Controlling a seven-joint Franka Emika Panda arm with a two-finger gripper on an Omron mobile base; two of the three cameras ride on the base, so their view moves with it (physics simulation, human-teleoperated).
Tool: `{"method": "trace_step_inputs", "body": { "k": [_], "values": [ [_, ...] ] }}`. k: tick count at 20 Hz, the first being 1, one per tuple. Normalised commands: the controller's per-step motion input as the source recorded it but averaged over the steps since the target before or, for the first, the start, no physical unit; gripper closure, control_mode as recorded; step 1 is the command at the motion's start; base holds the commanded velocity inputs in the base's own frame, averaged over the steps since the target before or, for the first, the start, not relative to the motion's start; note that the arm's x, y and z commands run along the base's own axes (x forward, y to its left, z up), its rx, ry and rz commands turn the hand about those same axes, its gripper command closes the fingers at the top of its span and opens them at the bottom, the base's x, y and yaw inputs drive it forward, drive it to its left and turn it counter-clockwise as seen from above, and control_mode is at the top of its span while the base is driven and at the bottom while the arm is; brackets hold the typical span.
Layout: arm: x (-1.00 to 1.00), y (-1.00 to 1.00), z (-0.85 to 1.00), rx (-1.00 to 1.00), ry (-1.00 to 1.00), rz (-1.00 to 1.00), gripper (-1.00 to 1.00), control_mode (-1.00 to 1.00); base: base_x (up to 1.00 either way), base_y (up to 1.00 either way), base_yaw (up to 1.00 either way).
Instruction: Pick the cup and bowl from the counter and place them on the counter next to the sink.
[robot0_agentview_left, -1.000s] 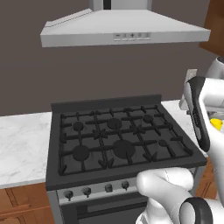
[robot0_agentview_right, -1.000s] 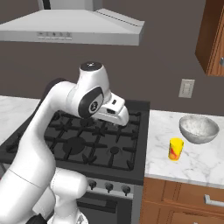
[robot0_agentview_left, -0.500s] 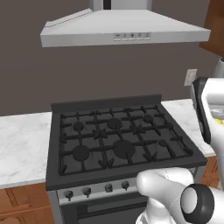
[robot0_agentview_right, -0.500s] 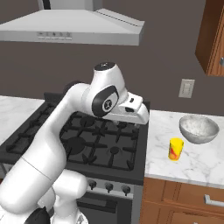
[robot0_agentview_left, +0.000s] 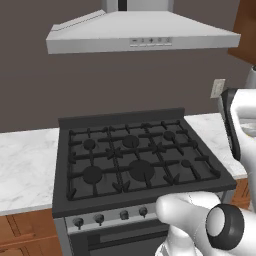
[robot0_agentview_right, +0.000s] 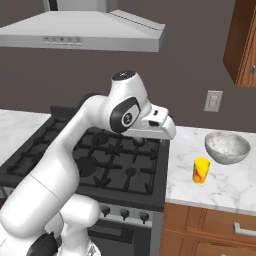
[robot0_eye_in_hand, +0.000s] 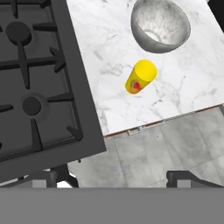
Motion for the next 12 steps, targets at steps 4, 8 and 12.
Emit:
{"method": "trace_step_inputs", "body": {
  "k": [4,8,12],
  "values": [
    [0.0,-0.16,-0.2,0.0,0.0,0.0,-1.0,-1.0,0.0,0.0,0.0],
    [0.07,-0.22,-0.32,0.0,0.0,0.0,-1.0,-1.0,0.0,0.0,0.0],
    [0.21,-0.25,-0.22,0.0,0.02,0.0,-1.0,-1.0,0.0,0.0,0.0]
  ]
}}
